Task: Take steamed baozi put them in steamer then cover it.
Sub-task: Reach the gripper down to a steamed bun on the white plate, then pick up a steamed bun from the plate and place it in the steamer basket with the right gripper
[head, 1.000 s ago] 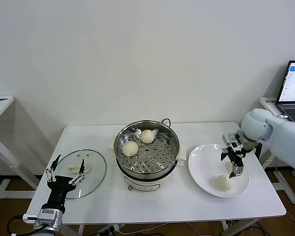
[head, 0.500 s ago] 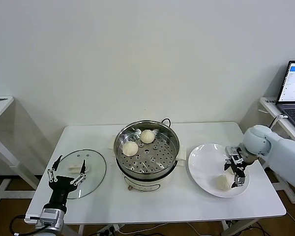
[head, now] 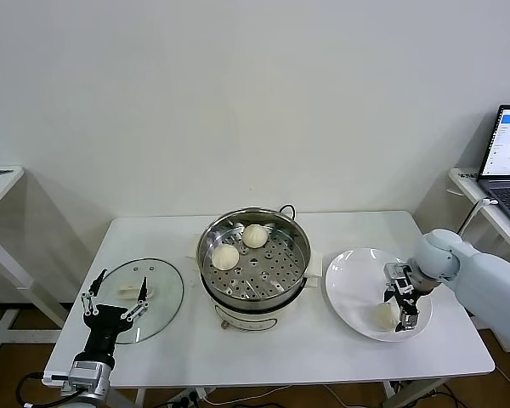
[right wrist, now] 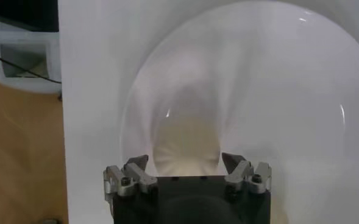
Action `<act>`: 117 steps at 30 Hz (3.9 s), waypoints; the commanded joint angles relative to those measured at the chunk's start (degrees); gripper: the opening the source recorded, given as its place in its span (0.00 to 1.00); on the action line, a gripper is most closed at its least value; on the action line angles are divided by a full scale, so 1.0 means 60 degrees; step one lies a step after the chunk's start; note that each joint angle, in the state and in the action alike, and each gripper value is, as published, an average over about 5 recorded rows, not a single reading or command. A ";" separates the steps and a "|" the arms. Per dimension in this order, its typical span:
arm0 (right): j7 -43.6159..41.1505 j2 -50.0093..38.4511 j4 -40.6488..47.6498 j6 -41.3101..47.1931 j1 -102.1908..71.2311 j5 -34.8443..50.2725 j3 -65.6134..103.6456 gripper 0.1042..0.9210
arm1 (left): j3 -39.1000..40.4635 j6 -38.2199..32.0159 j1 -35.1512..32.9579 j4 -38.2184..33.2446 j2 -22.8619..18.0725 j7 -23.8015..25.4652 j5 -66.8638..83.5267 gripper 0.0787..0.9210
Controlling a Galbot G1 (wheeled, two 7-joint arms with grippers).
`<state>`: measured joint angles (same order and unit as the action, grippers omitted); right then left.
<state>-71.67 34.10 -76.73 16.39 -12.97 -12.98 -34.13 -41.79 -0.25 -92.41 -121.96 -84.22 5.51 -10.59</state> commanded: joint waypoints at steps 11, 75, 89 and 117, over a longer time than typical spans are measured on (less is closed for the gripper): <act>0.0086 0.0071 0.0062 0.0010 0.0086 0.0255 0.0078 0.75 | 0.0043 -0.0010 0.0083 0.0115 -0.0031 -0.0006 -0.0011 0.88; 0.1535 0.6053 -0.1611 -0.7472 0.8241 0.1009 -0.7352 0.74 | -0.0351 0.0082 0.0505 0.0408 0.0338 0.0174 0.0361 0.88; 0.1306 0.6650 -0.0648 -0.7414 0.7542 0.0857 -0.7363 0.74 | -0.0459 0.0059 0.0450 0.0424 0.0346 0.0191 0.0387 0.88; 0.1152 0.4766 -0.1401 -0.6687 0.8617 0.2176 -0.6825 0.88 | -0.0344 0.0103 0.0410 0.0311 0.0298 0.0141 0.0386 0.88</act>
<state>-63.98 70.95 -81.60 -25.65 32.99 -5.75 -76.37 -44.28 0.22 -89.97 -119.71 -82.41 6.46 -8.23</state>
